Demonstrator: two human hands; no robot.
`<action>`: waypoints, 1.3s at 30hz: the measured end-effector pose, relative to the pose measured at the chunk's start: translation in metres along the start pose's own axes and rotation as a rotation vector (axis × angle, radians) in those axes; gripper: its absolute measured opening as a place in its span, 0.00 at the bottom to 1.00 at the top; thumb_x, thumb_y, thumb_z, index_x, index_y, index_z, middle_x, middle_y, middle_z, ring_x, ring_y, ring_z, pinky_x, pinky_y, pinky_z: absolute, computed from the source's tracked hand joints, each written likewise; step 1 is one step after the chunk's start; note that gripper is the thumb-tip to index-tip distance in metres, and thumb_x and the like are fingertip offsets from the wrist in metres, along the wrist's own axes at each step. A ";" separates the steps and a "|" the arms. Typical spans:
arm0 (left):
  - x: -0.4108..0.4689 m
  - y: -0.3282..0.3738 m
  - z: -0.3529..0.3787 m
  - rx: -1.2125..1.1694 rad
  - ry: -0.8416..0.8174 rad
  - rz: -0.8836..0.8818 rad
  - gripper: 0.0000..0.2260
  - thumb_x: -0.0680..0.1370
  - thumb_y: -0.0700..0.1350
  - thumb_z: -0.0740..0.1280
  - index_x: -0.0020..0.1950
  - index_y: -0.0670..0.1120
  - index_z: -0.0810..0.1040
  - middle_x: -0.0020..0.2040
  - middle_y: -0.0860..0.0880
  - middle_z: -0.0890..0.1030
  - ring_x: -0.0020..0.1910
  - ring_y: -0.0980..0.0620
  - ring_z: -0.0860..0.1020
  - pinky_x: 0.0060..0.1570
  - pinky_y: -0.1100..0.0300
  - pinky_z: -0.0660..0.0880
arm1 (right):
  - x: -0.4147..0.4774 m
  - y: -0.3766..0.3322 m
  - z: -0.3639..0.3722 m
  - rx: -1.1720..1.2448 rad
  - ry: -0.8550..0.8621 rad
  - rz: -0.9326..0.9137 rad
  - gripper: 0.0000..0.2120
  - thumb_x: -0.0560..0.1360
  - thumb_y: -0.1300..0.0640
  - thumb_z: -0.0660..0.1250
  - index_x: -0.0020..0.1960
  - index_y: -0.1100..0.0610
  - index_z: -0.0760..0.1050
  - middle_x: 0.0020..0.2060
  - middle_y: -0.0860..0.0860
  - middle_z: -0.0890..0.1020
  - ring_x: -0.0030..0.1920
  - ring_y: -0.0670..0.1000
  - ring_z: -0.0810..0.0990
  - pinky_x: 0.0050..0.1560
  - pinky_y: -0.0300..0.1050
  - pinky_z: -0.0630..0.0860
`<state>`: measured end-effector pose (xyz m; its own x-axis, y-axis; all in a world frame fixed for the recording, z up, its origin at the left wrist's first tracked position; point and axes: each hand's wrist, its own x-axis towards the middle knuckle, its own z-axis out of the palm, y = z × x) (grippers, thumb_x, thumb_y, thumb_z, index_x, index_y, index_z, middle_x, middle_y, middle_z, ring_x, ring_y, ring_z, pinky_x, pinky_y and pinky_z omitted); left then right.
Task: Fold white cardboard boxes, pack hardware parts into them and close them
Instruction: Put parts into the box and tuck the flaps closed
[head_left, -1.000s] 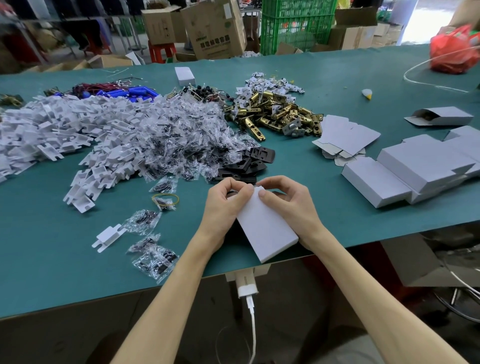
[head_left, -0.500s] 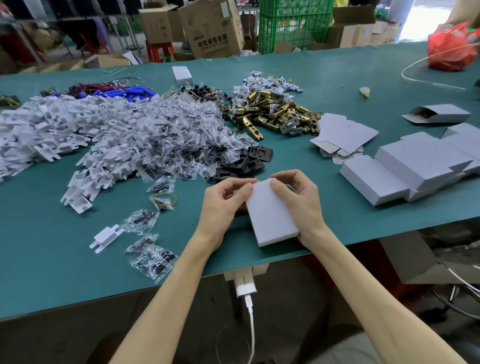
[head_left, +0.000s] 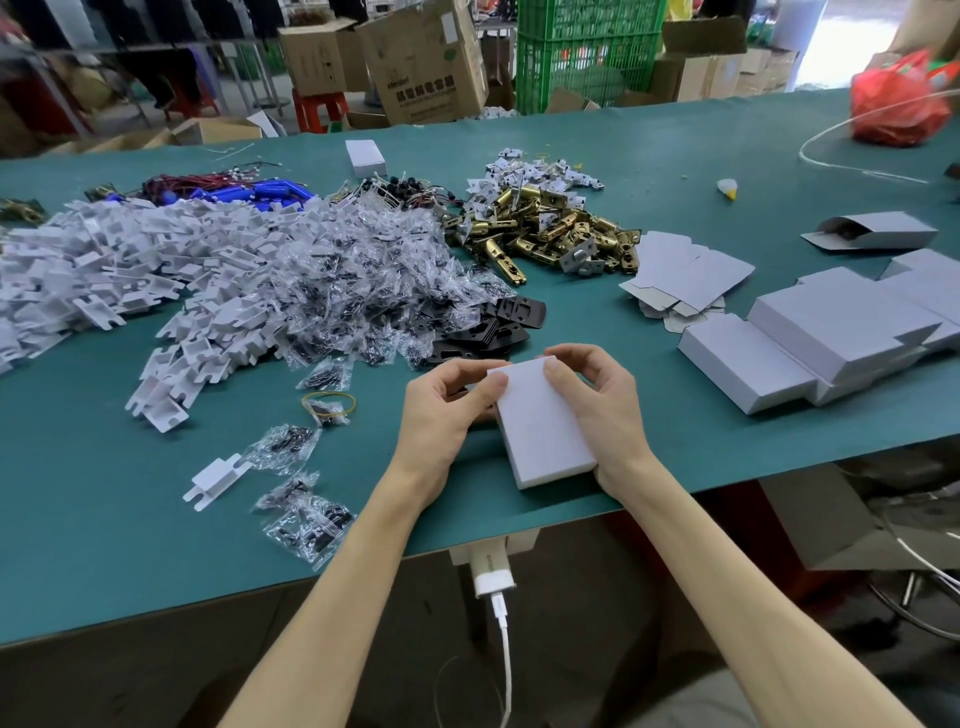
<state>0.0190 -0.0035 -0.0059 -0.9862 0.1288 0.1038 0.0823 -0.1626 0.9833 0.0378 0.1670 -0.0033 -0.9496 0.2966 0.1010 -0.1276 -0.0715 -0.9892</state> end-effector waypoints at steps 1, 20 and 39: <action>0.000 0.000 0.000 -0.006 0.005 -0.001 0.09 0.80 0.37 0.72 0.59 0.36 0.83 0.55 0.38 0.86 0.49 0.49 0.84 0.50 0.53 0.84 | 0.000 0.000 0.000 -0.010 -0.006 -0.002 0.05 0.79 0.59 0.71 0.54 0.58 0.80 0.46 0.46 0.84 0.42 0.44 0.82 0.38 0.40 0.80; 0.003 -0.003 -0.002 -0.041 0.005 0.006 0.11 0.77 0.44 0.74 0.56 0.40 0.84 0.52 0.41 0.87 0.50 0.45 0.85 0.51 0.52 0.84 | -0.045 -0.040 0.012 -1.120 -0.329 -0.167 0.45 0.75 0.46 0.69 0.81 0.59 0.48 0.78 0.54 0.58 0.72 0.58 0.64 0.67 0.52 0.70; 0.004 -0.009 -0.001 0.092 -0.077 0.023 0.05 0.82 0.39 0.69 0.54 0.39 0.84 0.51 0.44 0.88 0.51 0.45 0.87 0.48 0.59 0.82 | 0.051 -0.077 -0.127 -1.691 -0.065 -0.081 0.15 0.77 0.58 0.65 0.61 0.64 0.70 0.70 0.64 0.67 0.73 0.62 0.64 0.74 0.60 0.59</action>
<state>0.0138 -0.0028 -0.0145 -0.9703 0.2011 0.1346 0.1215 -0.0761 0.9897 0.0355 0.3083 0.0649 -0.9714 0.2079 0.1146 0.2120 0.9769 0.0250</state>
